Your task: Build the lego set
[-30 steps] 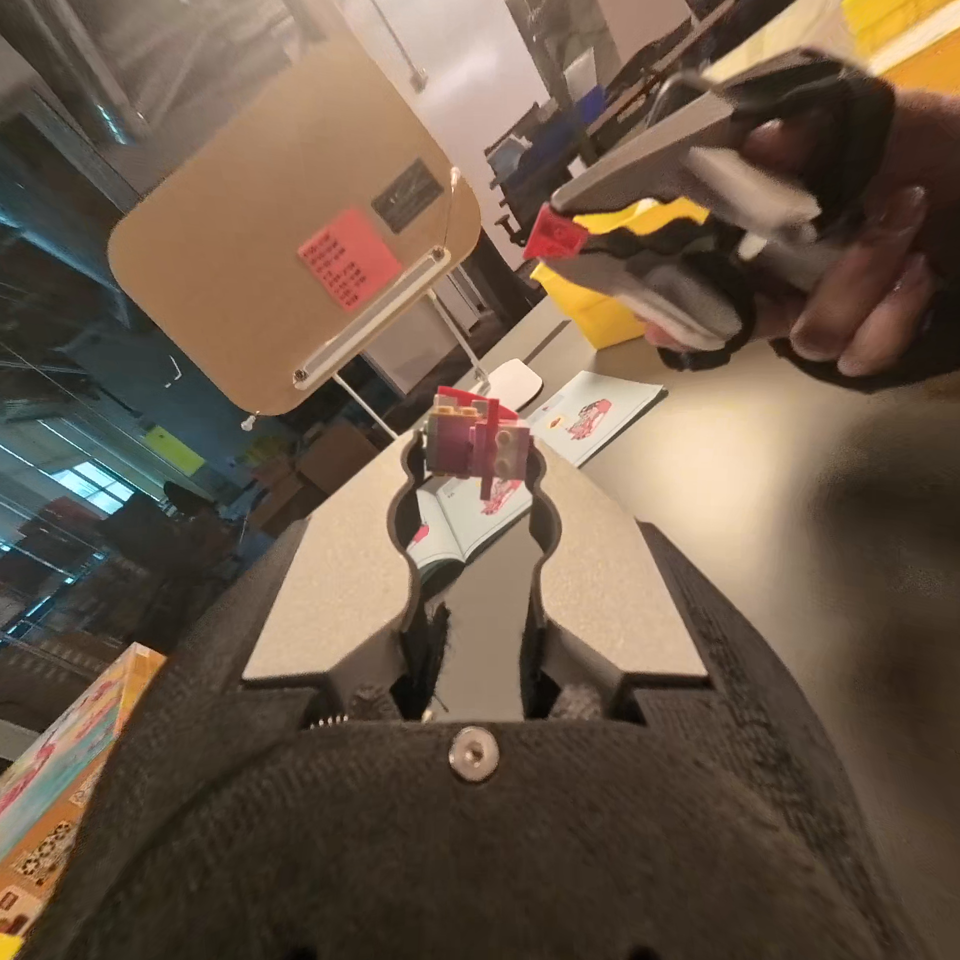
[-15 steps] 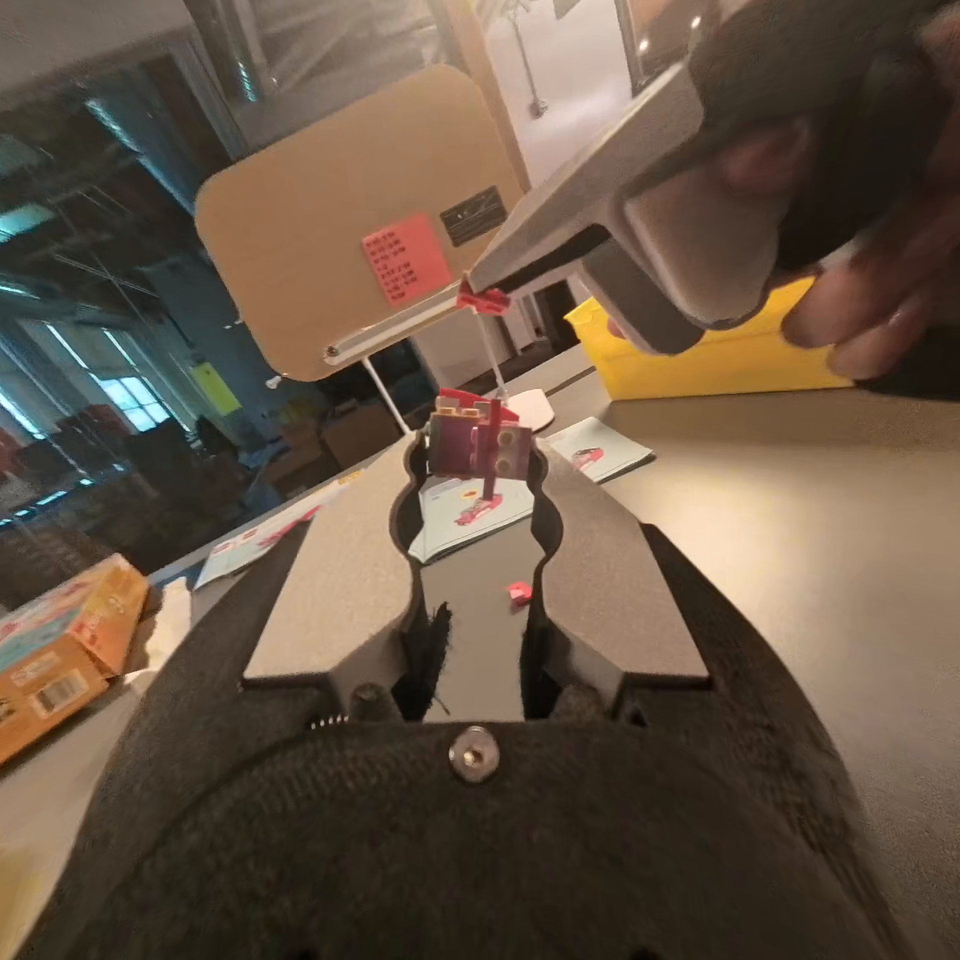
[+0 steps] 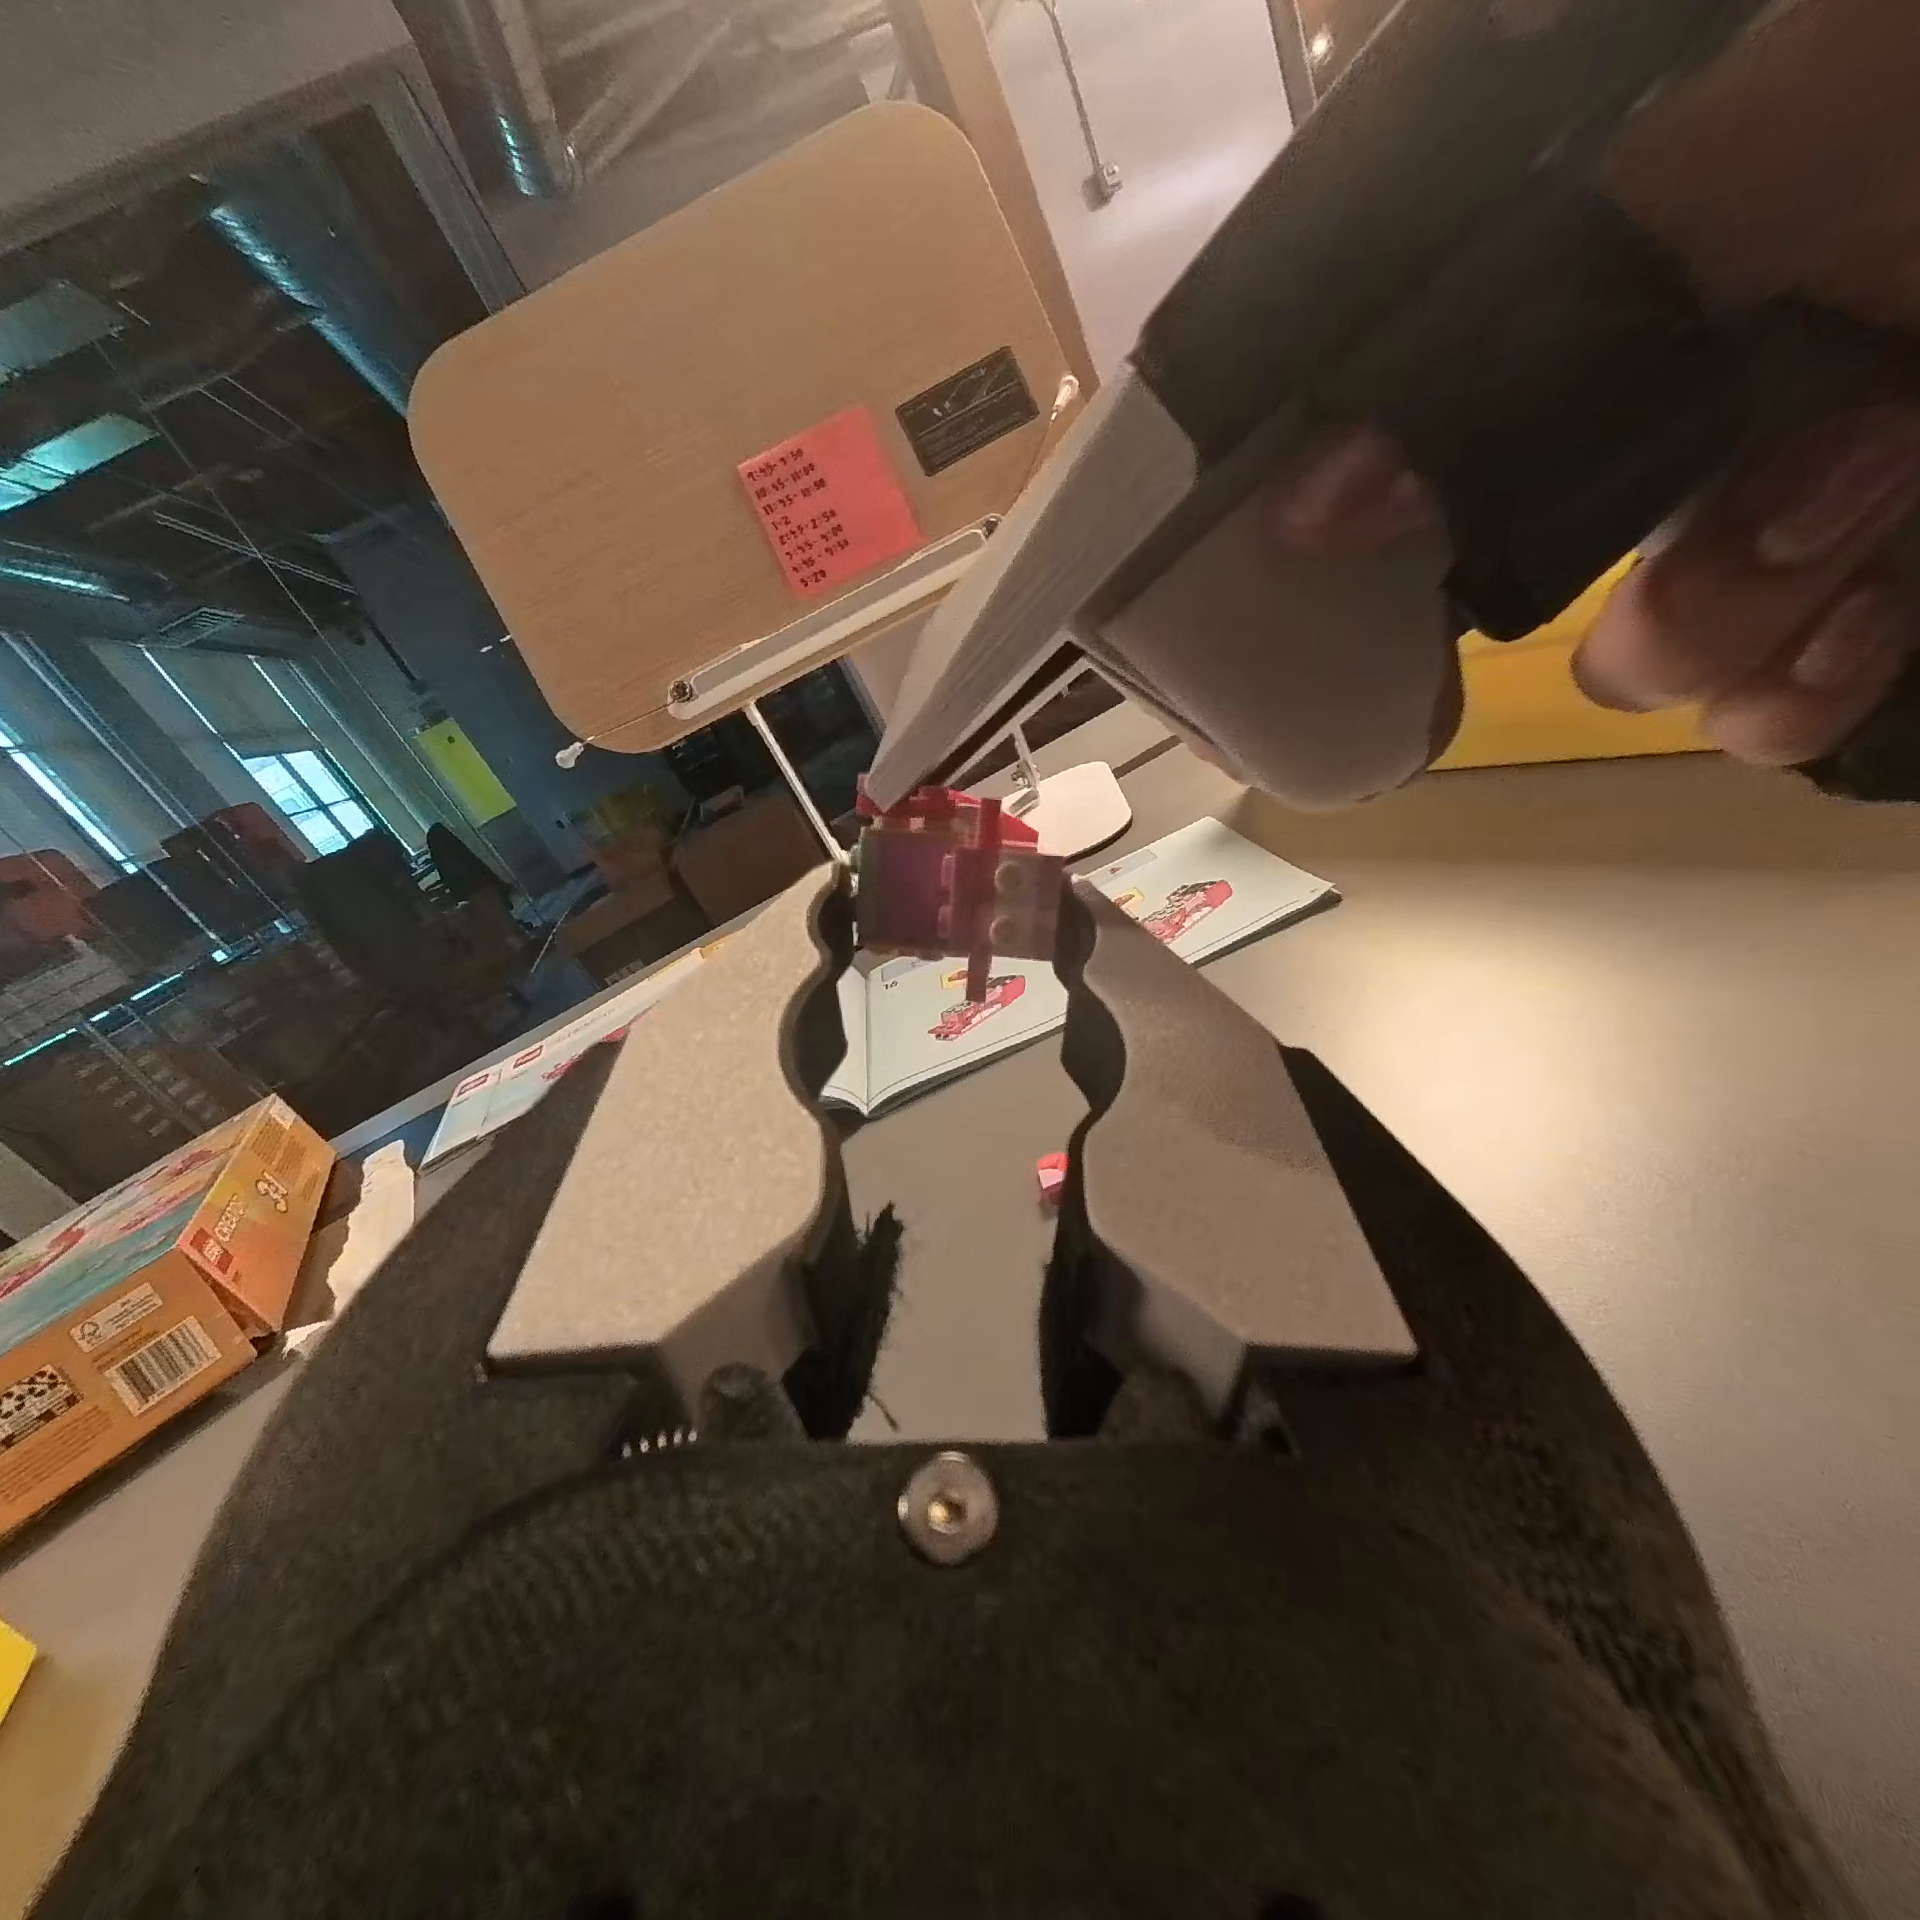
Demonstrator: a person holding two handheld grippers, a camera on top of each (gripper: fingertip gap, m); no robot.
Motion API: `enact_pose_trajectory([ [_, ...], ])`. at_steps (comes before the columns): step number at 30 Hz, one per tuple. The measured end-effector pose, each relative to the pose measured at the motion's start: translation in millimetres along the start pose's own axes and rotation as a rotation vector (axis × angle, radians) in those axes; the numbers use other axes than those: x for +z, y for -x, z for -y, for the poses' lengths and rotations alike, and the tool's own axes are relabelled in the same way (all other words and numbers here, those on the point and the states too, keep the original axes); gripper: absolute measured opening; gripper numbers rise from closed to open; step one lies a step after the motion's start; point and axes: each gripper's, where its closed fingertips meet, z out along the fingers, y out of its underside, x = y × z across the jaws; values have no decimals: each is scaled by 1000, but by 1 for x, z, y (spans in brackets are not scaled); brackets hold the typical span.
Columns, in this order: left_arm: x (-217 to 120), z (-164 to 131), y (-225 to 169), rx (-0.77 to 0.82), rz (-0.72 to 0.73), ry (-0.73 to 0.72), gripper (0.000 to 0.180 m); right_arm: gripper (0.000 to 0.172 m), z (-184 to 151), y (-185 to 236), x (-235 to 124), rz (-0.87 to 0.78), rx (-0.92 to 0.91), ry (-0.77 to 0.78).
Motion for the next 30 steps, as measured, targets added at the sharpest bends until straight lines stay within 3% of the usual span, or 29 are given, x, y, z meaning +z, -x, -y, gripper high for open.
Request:
enact_pose_trajectory([
  [9, 1, -3, 8, -42, 22, 12, 37, 9, 2, 2, 7, -92, -41, 51],
  [18, 1, -12, 36, -199, 94, 19, 37, 10, 12, 5, 38, -90, -53, 191],
  [30, -1, -10, 35, -201, 76, 0, 37, 10, 10, 6, 37, -157, -80, 261],
])
